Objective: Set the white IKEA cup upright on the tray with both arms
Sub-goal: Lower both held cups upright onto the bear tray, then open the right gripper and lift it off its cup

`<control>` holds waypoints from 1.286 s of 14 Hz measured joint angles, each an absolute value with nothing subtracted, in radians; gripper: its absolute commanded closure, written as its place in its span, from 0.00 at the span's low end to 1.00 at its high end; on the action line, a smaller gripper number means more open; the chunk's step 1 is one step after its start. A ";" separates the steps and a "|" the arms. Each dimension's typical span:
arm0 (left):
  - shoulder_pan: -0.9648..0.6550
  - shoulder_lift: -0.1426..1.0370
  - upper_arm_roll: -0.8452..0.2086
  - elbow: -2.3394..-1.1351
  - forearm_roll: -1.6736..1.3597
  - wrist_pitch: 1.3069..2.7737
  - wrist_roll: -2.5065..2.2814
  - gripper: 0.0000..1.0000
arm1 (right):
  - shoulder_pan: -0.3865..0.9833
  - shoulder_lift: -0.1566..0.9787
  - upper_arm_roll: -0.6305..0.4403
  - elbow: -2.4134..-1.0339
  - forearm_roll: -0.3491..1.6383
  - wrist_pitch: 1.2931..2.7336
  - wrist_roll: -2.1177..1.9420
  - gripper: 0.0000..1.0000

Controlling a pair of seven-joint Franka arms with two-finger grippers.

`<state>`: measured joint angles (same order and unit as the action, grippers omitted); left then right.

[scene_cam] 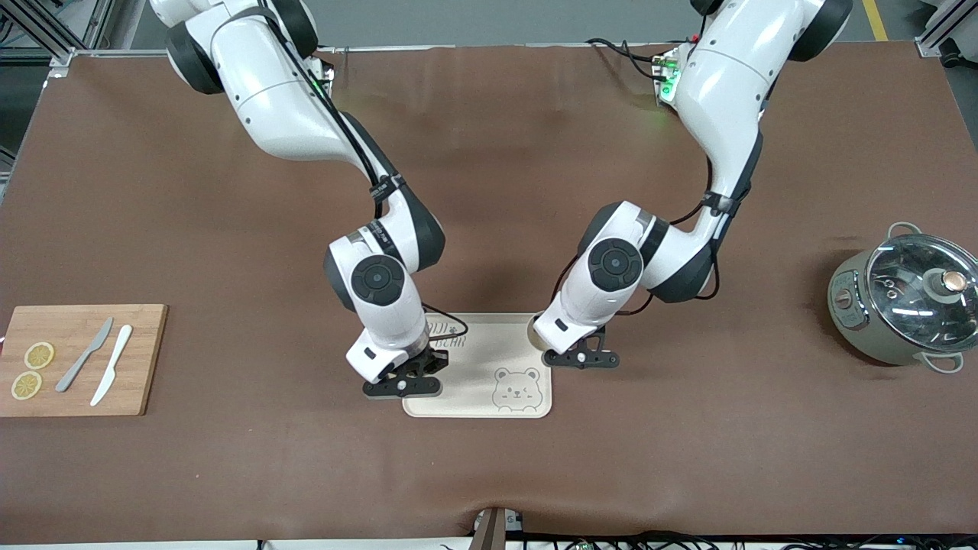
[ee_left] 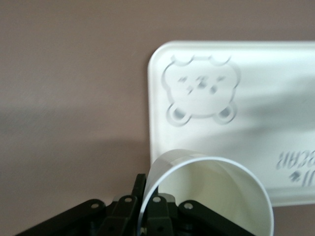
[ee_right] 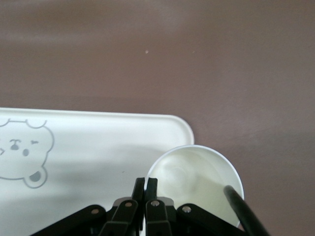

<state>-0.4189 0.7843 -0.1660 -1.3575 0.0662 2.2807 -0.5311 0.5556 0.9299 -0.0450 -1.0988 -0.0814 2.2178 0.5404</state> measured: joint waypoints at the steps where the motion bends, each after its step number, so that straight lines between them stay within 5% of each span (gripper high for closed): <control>1: -0.427 0.804 -0.166 -1.349 0.066 2.342 -0.532 1.00 | 0.566 0.933 -0.046 -1.098 -0.082 2.218 0.555 1.00; 4: -0.445 0.871 -0.166 -1.343 0.066 2.527 -0.536 1.00 | 0.589 0.950 -0.060 -1.096 -0.082 2.219 0.581 1.00; 6: -0.445 0.906 -0.165 -1.337 0.066 2.576 -0.531 1.00 | 0.593 0.960 -0.064 -1.095 -0.082 2.222 0.583 0.75; 11: -0.454 0.922 -0.164 -1.333 0.066 2.590 -0.519 1.00 | 0.594 0.965 -0.068 -1.092 -0.082 2.224 0.607 0.43; 18: -0.468 0.935 -0.164 -1.334 0.066 2.618 -0.514 1.00 | 0.580 0.955 -0.094 -1.056 -0.081 2.176 0.623 0.35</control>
<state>-0.4680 0.9350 -0.1640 -1.3336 0.0663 2.6184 -0.5142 0.5804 0.9551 -0.0943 -1.0561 -0.0810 2.1758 0.6231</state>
